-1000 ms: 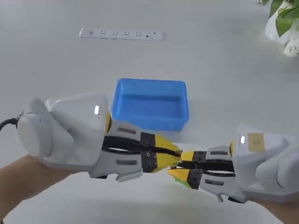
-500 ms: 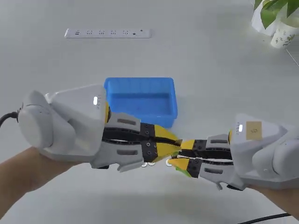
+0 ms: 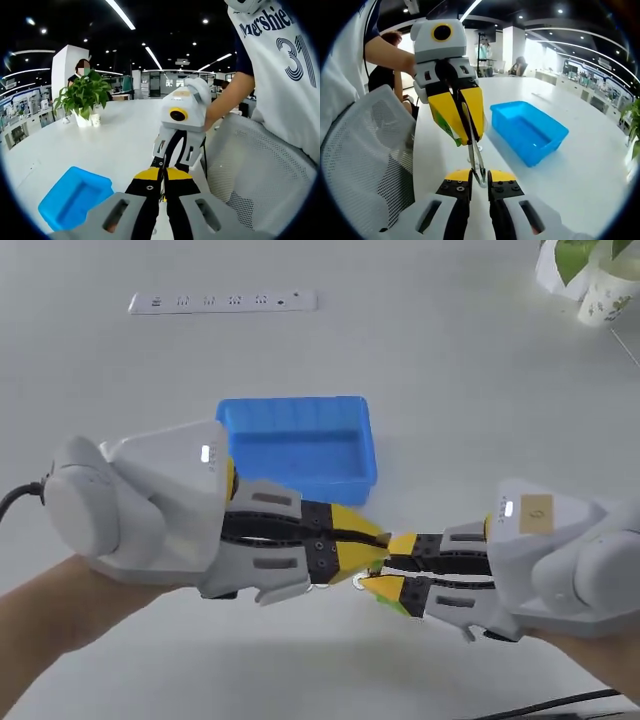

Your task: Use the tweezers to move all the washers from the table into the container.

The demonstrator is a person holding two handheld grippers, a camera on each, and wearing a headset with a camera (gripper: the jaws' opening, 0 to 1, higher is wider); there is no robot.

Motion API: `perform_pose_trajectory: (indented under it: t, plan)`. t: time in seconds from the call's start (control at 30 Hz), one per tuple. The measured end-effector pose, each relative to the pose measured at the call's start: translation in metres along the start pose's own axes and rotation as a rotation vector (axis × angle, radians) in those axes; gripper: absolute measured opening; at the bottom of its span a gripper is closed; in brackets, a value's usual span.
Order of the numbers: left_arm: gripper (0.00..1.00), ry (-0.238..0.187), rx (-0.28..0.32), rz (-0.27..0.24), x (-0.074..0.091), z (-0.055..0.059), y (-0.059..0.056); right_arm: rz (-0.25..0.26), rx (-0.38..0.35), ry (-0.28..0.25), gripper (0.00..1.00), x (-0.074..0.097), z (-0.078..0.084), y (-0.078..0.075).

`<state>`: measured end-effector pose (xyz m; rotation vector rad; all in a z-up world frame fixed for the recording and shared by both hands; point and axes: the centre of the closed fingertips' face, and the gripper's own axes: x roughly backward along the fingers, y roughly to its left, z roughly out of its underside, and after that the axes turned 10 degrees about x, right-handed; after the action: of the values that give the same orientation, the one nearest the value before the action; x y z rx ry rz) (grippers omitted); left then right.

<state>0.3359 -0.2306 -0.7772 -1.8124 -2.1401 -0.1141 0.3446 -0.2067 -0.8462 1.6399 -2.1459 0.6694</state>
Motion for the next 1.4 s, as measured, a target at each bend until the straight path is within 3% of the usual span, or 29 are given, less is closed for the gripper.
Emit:
perform_pose_trajectory:
  t: [0.7, 1.4]
  plan:
    - [0.05, 0.015, 0.015, -0.008, -0.002, 0.013, 0.009, -0.012, -0.019, 0.032, 0.13, -0.012, 0.009, 0.0]
    - [0.05, 0.004, 0.047, -0.013, 0.001, 0.012, 0.009, -0.026, 0.003, 0.038, 0.11, -0.016, 0.008, 0.003]
